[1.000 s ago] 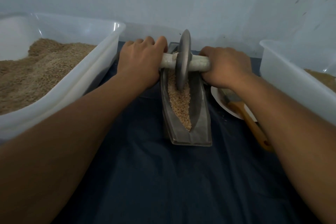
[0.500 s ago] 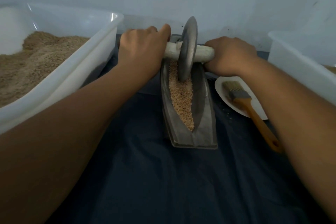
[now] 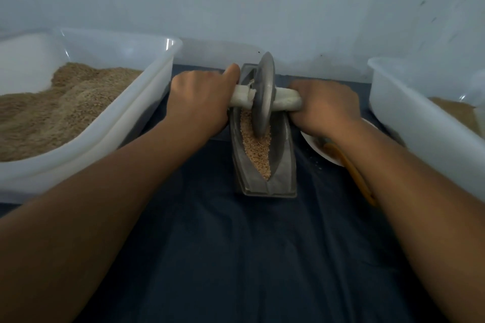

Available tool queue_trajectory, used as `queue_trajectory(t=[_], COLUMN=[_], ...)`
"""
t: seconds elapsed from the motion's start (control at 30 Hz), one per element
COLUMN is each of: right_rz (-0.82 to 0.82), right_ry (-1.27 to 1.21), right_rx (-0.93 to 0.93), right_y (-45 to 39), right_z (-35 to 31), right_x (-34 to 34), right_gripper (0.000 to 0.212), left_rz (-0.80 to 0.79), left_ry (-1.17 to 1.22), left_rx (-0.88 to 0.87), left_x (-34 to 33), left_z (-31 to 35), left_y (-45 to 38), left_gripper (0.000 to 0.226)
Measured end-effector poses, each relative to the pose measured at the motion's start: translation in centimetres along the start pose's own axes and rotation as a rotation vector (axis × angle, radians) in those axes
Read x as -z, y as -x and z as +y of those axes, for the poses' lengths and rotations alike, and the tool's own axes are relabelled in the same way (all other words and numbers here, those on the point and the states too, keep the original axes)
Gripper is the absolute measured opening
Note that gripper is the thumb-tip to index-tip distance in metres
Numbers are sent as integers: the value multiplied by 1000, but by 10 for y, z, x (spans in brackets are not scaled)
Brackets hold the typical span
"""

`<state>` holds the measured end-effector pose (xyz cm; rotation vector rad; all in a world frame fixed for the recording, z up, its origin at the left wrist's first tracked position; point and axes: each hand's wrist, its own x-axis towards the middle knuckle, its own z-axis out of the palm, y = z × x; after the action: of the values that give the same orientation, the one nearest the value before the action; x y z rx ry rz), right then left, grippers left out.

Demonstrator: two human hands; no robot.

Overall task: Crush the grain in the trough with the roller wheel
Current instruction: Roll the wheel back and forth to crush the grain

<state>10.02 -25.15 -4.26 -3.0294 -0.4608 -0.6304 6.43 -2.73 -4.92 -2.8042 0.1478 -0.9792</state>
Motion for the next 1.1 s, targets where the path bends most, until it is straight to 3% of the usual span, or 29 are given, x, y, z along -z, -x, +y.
queue_trajectory(t=[0.5, 1.1], right_rz=[130, 179], right_ry=[17, 65], right_rx=[64, 86], right_y=[53, 6], right_z=[-7, -7], right_x=[10, -2], right_gripper=[29, 25], left_rz=[-16, -49], left_ry=[-41, 124], left_rx=[-52, -35], left_x=[28, -2], left_z=[7, -2], left_y=[32, 11], left_gripper=[37, 39])
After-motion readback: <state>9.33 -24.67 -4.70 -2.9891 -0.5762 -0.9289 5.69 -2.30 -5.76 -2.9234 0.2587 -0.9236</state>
